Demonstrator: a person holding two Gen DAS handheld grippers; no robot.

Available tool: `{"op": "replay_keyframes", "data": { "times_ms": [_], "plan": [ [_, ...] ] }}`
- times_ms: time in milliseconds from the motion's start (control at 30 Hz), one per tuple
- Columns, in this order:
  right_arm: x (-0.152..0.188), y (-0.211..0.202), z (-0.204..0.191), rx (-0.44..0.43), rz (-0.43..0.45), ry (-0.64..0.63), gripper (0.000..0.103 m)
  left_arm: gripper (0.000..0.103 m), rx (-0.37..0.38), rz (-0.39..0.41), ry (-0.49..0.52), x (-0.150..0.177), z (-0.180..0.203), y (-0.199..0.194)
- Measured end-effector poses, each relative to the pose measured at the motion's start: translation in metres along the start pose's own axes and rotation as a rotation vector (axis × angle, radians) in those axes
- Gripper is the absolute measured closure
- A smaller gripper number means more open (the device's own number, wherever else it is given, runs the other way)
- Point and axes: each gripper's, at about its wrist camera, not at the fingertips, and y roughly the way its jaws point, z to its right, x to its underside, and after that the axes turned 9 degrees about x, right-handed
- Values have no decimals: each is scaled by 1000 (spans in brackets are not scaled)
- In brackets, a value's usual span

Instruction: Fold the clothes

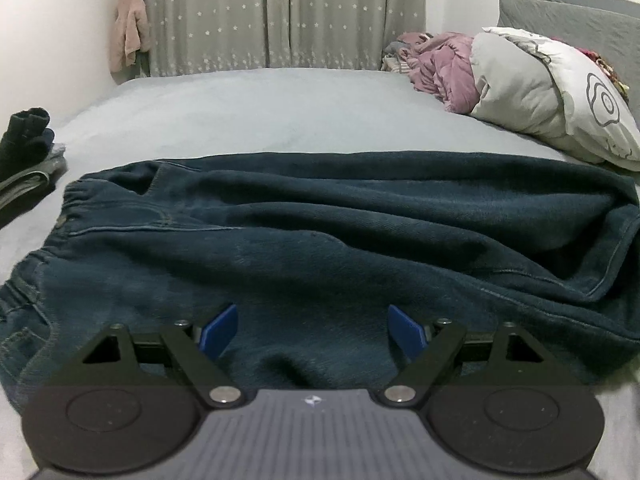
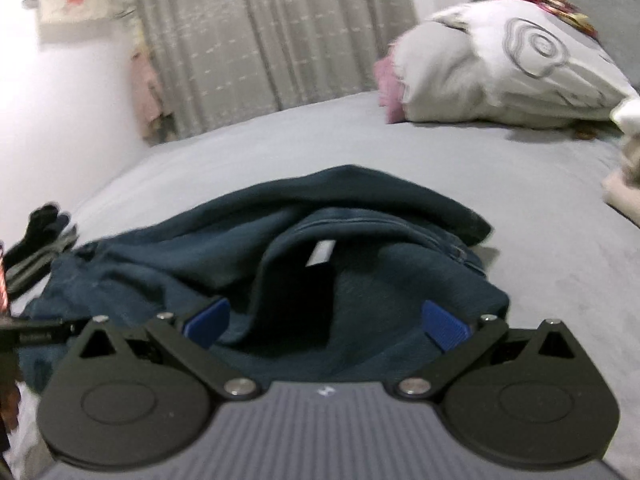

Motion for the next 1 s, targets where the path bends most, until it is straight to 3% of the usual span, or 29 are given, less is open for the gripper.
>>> {"op": "replay_keyframes", "data": {
  "times_ms": [200,400,533,700,767,867,933,967,1000],
  "plan": [
    [-22,-12,19,-13,74,79,0,20,51,43,-49,-7,-8,-3],
    [-45,25,46,149,53,49,1,20,46,40,-76,-8,-10,8],
    [-47,67,44,249,5,-205,4,20,38,37,-66,-6,-8,12],
    [-44,79,41,159,65,-308,4,20,37,25,-70,-5,-8,17],
    [-40,83,37,99,142,-362,4,19,38,18,-77,-5,-9,22],
    [-37,90,37,50,135,-354,5,16,29,15,-76,-4,-9,27],
    [-36,94,39,7,130,-331,17,14,19,19,-72,-4,-8,29],
    [-36,95,41,-14,129,-312,34,14,18,21,-70,-4,-8,29],
    [-38,96,41,-16,127,-303,62,14,17,23,-69,-4,-9,28]
  ]
}}
